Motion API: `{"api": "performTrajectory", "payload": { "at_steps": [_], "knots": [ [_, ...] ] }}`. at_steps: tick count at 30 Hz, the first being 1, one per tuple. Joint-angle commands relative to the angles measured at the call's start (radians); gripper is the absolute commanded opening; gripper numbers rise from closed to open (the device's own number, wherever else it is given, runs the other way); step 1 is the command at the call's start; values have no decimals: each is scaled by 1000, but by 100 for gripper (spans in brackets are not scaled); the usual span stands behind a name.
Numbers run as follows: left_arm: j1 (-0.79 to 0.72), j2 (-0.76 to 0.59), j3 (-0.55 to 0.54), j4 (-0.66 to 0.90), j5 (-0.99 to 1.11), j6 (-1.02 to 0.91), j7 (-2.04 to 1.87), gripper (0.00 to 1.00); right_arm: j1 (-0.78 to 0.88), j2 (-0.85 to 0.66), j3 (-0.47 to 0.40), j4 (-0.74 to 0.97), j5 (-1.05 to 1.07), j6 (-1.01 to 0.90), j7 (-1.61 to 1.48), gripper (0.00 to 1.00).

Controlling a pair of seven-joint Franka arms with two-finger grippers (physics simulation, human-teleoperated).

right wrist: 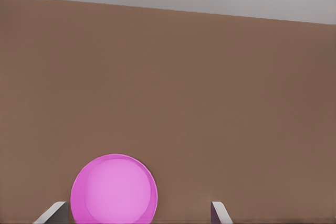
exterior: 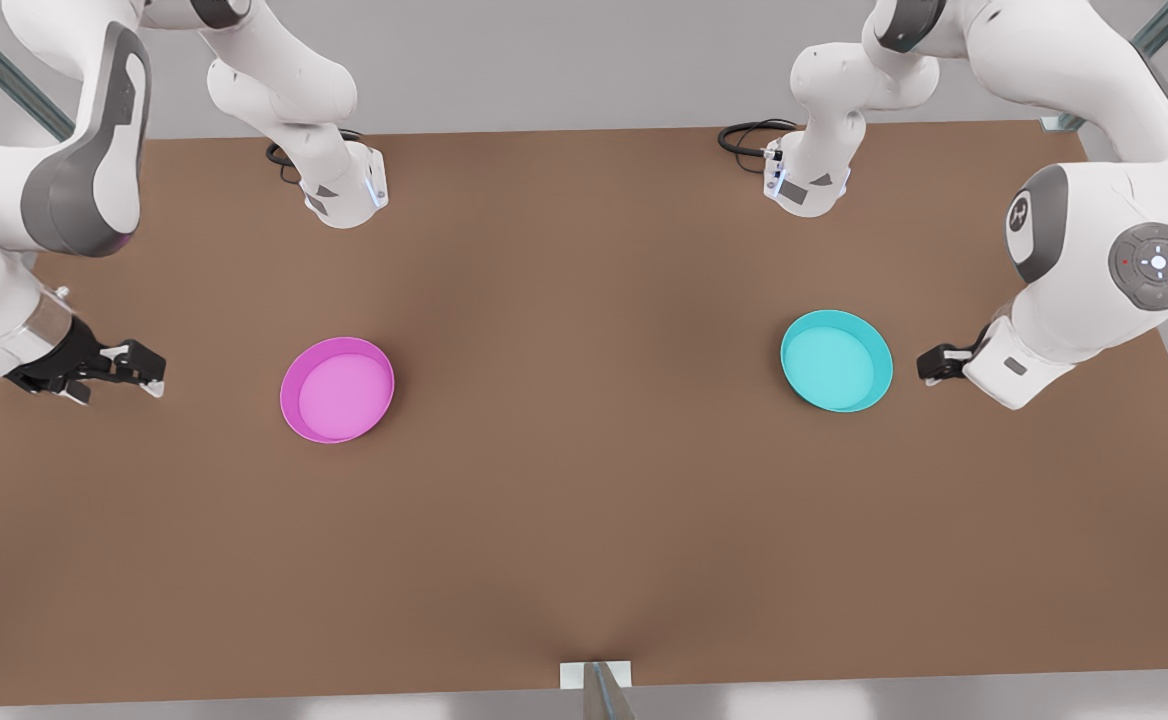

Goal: Flip the blue plate over with the left arm, and stack the pink plate on top of the blue plate with the right arm

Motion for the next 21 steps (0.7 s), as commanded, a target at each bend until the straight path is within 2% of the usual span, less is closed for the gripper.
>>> {"api": "performTrajectory", "payload": {
  "at_steps": [1,3,5,7,10,17,21],
  "knots": [
    [0,0,0,0,0,0,0,100,3,4,0,3,0,-2,-2,100],
    [0,0,-2,-14,-6,-2,6,100,-20,17,-6,70,-3,-108,0,100],
    [13,10,32,-86,-133,3,17,100,-22,17,-8,75,-5,-108,-2,100],
    [10,-17,181,-267,-334,52,121,100,-20,11,-8,76,-5,-109,0,100],
    [10,-22,299,-454,-439,147,333,100,-23,13,-9,76,-5,-109,0,100],
    [11,29,391,-713,-526,376,655,100,-23,17,-29,90,-3,-102,0,100],
    [13,90,403,-722,-543,408,718,100,-26,19,-29,90,-2,-97,5,100]
  ]
}}
